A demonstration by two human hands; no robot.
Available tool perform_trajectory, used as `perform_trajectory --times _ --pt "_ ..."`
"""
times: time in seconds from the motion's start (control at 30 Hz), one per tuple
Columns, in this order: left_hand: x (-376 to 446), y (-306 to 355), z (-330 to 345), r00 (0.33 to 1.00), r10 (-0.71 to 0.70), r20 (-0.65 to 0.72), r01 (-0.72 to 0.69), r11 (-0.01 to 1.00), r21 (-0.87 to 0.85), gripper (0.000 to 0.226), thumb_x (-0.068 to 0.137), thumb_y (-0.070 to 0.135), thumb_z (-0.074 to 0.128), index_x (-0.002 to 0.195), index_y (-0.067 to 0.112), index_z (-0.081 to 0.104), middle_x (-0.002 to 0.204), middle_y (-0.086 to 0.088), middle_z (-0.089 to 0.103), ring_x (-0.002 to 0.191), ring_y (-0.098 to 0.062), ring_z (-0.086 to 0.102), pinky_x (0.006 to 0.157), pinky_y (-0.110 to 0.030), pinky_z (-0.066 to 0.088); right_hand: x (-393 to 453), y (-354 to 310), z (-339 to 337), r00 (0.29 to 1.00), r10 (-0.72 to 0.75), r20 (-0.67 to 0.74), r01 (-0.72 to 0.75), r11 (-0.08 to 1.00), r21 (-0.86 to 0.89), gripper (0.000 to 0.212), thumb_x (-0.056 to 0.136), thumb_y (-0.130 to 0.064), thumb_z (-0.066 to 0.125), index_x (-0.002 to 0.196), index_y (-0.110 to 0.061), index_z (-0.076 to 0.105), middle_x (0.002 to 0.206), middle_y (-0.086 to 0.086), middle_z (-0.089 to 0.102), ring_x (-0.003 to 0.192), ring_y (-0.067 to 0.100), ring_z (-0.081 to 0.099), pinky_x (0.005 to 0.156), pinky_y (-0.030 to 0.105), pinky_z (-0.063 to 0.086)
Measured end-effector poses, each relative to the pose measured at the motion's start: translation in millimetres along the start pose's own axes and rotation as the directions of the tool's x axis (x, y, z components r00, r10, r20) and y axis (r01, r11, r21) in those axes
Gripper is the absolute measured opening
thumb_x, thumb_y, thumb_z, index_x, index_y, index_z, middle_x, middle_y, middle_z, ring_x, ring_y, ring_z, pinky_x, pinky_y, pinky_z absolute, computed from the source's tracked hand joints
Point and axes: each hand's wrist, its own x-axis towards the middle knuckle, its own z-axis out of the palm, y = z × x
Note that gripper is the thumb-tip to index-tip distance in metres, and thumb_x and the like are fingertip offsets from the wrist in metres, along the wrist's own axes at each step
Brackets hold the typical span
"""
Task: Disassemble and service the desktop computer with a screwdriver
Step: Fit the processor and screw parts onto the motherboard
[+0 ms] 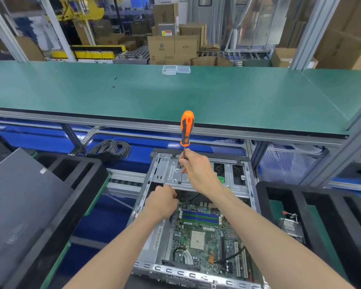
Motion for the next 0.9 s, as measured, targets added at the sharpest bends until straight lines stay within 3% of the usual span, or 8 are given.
perform_trajectory --times 0.1,0.2,0.33,0.53,0.63,0.77,0.9 --pt "11 5 4 0.992 -0.051 0.113 0.029 0.982 0.187 0.025 0.095 0.03 0.052 0.112 0.017 0.063 0.115 -0.009 0.066 0.1 -0.031 0.063 0.093 -0.042 0.05 2 0 -4 1.0 0.002 -0.01 -0.002 1.0 0.005 0.017 0.106 -0.011 0.042 0.097 -0.004 0.055 0.092 0.006 0.064 0.078 0.023 0.065 0.076 0.042 0.054" --pt "23 10 14 0.969 -0.042 0.242 -0.036 0.95 0.31 0.027 0.094 0.016 0.046 0.118 0.013 0.058 0.124 -0.011 0.062 0.117 -0.033 0.055 0.107 -0.052 0.037 1 3 -4 1.0 -0.01 0.004 0.01 1.0 -0.001 0.016 0.106 -0.011 0.042 0.095 -0.007 0.053 0.09 0.004 0.062 0.078 0.022 0.064 0.076 0.042 0.054" --pt "45 17 27 0.92 -0.057 0.388 -0.084 0.938 0.336 0.037 0.096 0.004 0.045 0.132 0.002 0.052 0.133 -0.017 0.057 0.12 -0.033 0.056 0.103 -0.043 0.048 2 8 0 1.0 -0.02 0.016 0.021 0.999 -0.033 0.016 0.106 -0.013 0.041 0.093 -0.012 0.05 0.091 0.007 0.063 0.078 0.026 0.063 0.076 0.048 0.052" --pt "63 26 44 0.906 -0.088 0.415 -0.134 0.868 0.478 0.034 0.099 0.006 0.044 0.132 0.005 0.054 0.137 -0.014 0.054 0.124 -0.031 0.052 0.101 -0.041 0.047 2 13 3 0.994 -0.107 -0.003 0.107 0.991 -0.077 0.014 0.105 -0.012 0.041 0.093 -0.013 0.048 0.088 0.008 0.061 0.075 0.03 0.061 0.072 0.049 0.052" --pt "63 32 53 0.929 -0.075 0.362 -0.134 0.844 0.52 0.033 0.1 0.012 0.048 0.132 0.009 0.055 0.138 -0.01 0.054 0.126 -0.029 0.052 0.097 -0.038 0.046 3 16 2 0.994 -0.113 -0.013 0.112 0.991 -0.067 0.014 0.104 -0.009 0.042 0.093 -0.01 0.05 0.086 0.009 0.062 0.074 0.031 0.061 0.07 0.05 0.052" --pt "53 31 72 0.983 -0.064 0.174 -0.033 0.865 0.502 0.024 0.098 0.012 0.053 0.12 0.012 0.063 0.125 -0.007 0.065 0.114 -0.022 0.063 0.089 -0.032 0.052 4 16 4 0.99 -0.141 -0.016 0.139 0.987 -0.077 0.015 0.106 -0.014 0.041 0.097 -0.008 0.052 0.088 0.008 0.06 0.074 0.03 0.06 0.07 0.049 0.05" --pt "41 32 82 0.99 -0.137 -0.044 0.144 0.926 0.349 0.02 0.097 0.008 0.053 0.108 0.01 0.07 0.108 -0.008 0.073 0.1 -0.022 0.071 0.079 -0.031 0.057 3 15 6 0.986 -0.162 -0.034 0.159 0.984 -0.075 0.013 0.106 -0.014 0.041 0.097 -0.011 0.051 0.086 0.006 0.059 0.071 0.03 0.059 0.068 0.049 0.05"
